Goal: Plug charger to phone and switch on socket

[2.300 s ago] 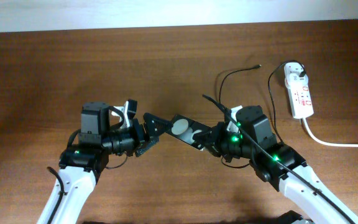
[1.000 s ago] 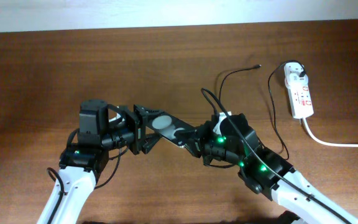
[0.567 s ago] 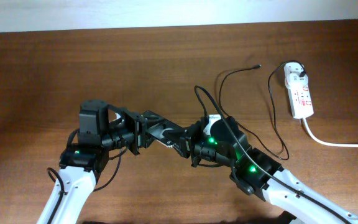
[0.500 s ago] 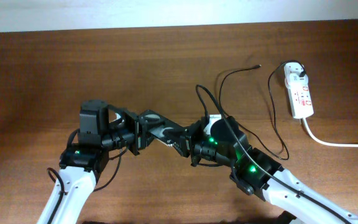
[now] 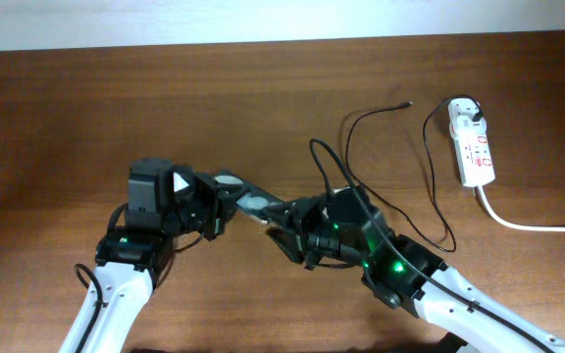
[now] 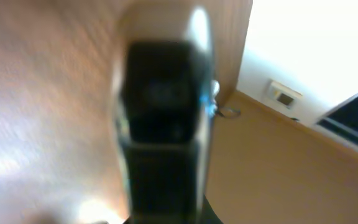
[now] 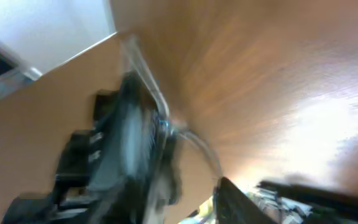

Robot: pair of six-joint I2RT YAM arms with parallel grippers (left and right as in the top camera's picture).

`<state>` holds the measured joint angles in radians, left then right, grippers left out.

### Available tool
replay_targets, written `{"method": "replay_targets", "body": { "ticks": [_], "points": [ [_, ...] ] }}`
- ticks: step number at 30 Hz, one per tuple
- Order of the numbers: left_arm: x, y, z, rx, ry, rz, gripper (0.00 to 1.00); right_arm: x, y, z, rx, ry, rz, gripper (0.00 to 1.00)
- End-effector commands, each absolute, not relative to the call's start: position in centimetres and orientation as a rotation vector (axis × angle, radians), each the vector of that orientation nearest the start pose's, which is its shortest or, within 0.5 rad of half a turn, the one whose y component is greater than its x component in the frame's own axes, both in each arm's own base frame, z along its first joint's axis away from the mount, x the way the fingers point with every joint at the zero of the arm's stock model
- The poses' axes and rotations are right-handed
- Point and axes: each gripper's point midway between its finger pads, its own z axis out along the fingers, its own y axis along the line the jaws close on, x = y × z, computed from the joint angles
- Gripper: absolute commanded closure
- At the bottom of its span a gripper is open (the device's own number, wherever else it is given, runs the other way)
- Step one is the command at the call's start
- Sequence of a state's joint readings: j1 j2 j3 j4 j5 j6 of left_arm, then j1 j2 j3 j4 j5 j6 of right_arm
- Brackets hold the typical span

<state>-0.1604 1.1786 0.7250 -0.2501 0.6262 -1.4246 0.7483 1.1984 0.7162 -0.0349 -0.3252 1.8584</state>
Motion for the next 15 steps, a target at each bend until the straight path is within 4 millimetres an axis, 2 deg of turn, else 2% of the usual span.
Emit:
{"method": "replay_targets", "body": {
  "ticks": [1,4,7,9,12,13,15],
  "points": [
    [32.3,-13.3,16.3,-0.898,2.304,-1.211,1.00,23.4,27.6,15.1,1.173,2.484,1.375,0.48],
    [31.6,-12.8,15.5,-0.787,2.361,-1.137,1.00,23.0,25.2,12.5,1.173,2.528,1.139,0.39],
    [29.7,-13.3,14.2,-0.698,2.471,-1.123,1.00,22.0,22.7,10.2,1.186,2.580,0.915,0.29],
    [28.3,-14.2,14.1,-0.678,2.527,-1.208,1.00,21.6,21.0,9.2,1.216,2.580,0.787,0.23],
    [26.7,-16.2,15.6,-0.596,2.550,-1.423,1.00,21.0,19.1,8.2,1.240,2.582,0.643,0.22],
    [26.1,-16.9,16.3,-0.561,2.552,-1.504,1.00,20.7,18.5,7.9,1.247,2.588,0.602,0.14],
    [25.3,-17.6,17.1,-0.517,2.552,-1.602,1.00,20.2,17.5,7.4,1.256,2.596,0.525,0.05]
  ]
}}
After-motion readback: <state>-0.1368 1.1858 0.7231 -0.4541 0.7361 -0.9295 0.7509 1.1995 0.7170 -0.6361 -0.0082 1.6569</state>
